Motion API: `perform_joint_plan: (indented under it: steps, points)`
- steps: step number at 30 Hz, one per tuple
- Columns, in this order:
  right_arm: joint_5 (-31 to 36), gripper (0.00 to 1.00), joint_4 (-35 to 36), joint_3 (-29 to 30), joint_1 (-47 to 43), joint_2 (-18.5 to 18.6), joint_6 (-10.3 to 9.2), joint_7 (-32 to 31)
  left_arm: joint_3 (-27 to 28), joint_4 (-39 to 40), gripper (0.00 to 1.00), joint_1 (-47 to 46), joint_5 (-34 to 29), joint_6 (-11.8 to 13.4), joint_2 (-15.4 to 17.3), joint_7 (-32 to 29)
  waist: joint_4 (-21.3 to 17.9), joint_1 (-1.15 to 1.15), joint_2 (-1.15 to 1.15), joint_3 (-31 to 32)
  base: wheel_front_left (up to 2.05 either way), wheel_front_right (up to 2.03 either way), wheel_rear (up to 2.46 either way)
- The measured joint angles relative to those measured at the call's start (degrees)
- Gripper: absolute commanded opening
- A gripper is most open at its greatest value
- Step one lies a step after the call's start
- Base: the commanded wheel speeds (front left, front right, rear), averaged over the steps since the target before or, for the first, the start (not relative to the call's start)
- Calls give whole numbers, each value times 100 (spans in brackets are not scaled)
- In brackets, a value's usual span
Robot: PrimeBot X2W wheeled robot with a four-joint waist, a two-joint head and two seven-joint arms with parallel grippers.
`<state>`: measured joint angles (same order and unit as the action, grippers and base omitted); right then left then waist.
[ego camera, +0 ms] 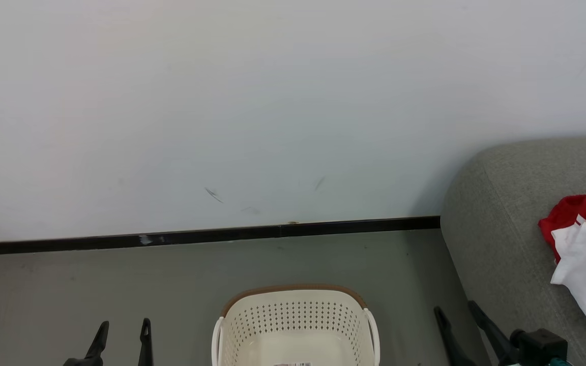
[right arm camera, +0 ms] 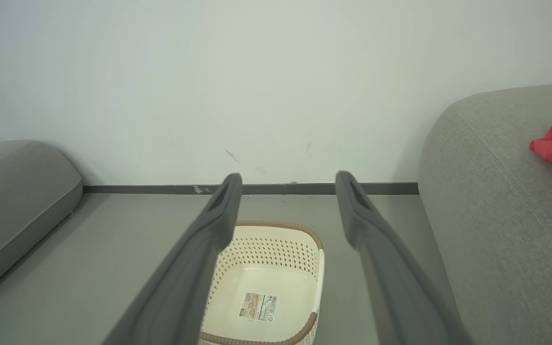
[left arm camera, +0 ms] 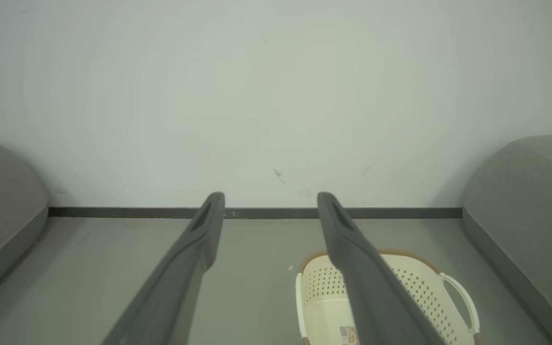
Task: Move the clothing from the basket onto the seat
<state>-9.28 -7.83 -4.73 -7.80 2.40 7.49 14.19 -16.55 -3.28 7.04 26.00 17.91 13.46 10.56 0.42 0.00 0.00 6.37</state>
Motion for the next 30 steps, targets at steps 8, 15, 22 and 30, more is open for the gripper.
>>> perform_joint_plan:
  steps: [8, 15, 22, 30]
  points:
    - [0, 100, 60, -3, -22, -4, 0, -5, -31, -19, 100, -82, -42, -25, 16, -49, -4, 0, 0, -35, 0, 0, 0]
    - [-20, 100, 147, -25, -35, -4, 0, -7, -71, -43, 100, -88, -58, -25, 36, -90, -7, 0, 0, -79, 0, 0, 0]
    - [-78, 0, 125, -43, -105, -13, 1, -7, -96, -113, 0, -183, -96, -25, 53, -90, -2, 0, 0, -112, 0, 0, 0]
    - [-258, 0, -22, -130, -292, -42, 1, -7, -115, -268, 0, 2, 85, -51, -127, -146, -7, 0, 0, -122, 0, 0, 0]
